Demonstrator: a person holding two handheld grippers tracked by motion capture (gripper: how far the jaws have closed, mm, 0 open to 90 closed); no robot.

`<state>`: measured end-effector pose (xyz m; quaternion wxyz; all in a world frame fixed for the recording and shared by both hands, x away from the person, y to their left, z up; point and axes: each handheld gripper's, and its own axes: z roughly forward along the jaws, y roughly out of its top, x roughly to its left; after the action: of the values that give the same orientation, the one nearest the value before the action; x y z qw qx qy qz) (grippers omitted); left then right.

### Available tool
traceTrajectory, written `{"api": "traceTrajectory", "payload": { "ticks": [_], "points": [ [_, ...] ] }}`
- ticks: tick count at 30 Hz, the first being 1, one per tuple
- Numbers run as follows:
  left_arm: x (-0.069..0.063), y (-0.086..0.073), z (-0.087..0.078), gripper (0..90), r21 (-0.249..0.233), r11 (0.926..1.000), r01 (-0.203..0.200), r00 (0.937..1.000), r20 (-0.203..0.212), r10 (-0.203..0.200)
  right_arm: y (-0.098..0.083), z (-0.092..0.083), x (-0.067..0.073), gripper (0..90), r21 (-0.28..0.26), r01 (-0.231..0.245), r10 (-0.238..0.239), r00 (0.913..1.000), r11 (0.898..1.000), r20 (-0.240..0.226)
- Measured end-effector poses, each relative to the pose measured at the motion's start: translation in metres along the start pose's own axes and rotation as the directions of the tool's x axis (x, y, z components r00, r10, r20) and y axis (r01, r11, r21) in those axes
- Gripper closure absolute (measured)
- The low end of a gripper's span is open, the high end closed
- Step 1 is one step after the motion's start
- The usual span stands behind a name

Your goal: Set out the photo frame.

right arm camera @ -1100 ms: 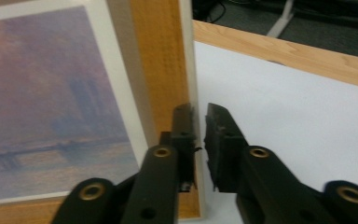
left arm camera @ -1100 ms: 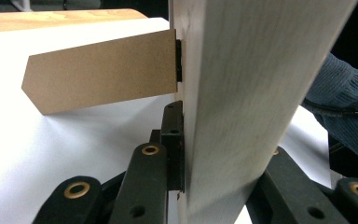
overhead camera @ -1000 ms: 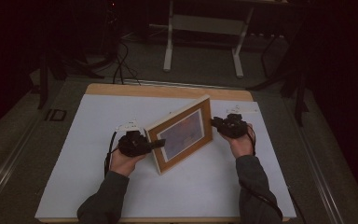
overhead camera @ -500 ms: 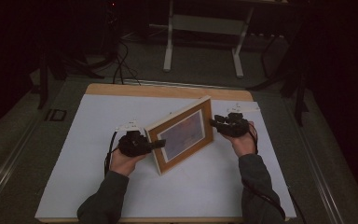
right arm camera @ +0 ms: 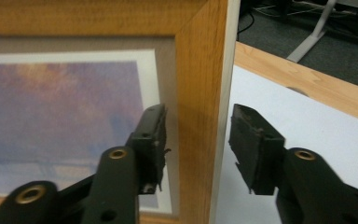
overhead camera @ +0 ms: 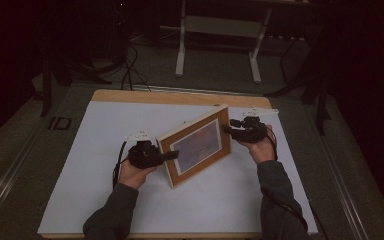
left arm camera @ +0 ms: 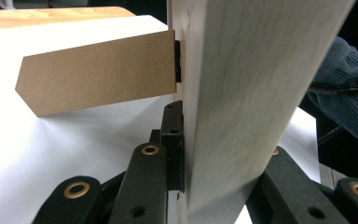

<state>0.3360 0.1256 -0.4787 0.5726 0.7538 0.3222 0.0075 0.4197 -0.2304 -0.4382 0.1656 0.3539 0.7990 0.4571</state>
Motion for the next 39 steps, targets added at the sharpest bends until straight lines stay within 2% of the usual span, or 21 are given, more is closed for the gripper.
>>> {"api": "traceTrajectory", "payload": {
  "ticks": [7,11,12,16,21,26,27,31,34,39],
  "points": [
    [0.0,0.0,0.0,75.9,-0.003,1.0,-0.002,1.0,0.004,0.002,0.006,0.003,-0.005,49.6,0.018,-0.015,0.015,0.9996,1.0,-0.023],
    [0.001,0.0,0.0,75.9,-0.004,1.0,-0.003,1.0,0.007,0.003,0.009,0.006,-0.008,48.2,0.023,-0.007,0.008,0.9988,1.0,-0.049],
    [0.001,0.0,0.001,75.9,-0.003,1.0,-0.002,1.0,0.008,0.002,0.01,0.006,-0.008,49.9,0.023,0.005,-0.004,0.9977,1.0,-0.068],
    [0.001,0.0,0.001,75.9,-0.002,1.0,-0.003,0.9999,0.014,0.003,0.013,0.007,-0.007,49.6,0.025,0.023,-0.021,0.9969,0.999,-0.075],
    [0.001,0.0,0.001,76.0,0.003,0.9999,-0.013,0.9995,0.029,0.013,0.013,0.005,-0.009,49.2,0.022,0.024,-0.022,0.9957,0.999,-0.09],
    [0.001,0.0,0.002,76.0,0.008,0.9996,-0.026,0.9986,0.046,0.025,0.011,0.001,-0.013,49.1,0.019,0.012,-0.009,0.9925,1.0,-0.122],
    [0.001,0.0,0.002,76.0,0.009,0.9995,-0.03,0.9982,0.052,0.03,0.009,-0.002,-0.015,48.3,0.013,0.0,0.002,0.9893,1.0,-0.146],
    [0.001,0.0,0.003,75.9,0.012,0.9994,-0.032,0.9975,0.062,0.032,0.009,-0.002,-0.017,46.0,0.013,-0.002,0.004,0.9875,1.0,-0.157],
    [0.003,0.0,0.003,75.7,0.008,0.9992,-0.038,0.9962,0.078,0.038,0.008,0.0,-0.016,41.9,0.034,0.016,-0.01,0.9838,0.999,-0.179],
    [0.004,-0.001,0.003,75.5,0.004,0.9988,-0.048,0.995,0.088,0.048,0.008,0.005,-0.019,39.1,0.04,-0.008,0.016,0.9761,0.999,-0.217]
  ]
}}
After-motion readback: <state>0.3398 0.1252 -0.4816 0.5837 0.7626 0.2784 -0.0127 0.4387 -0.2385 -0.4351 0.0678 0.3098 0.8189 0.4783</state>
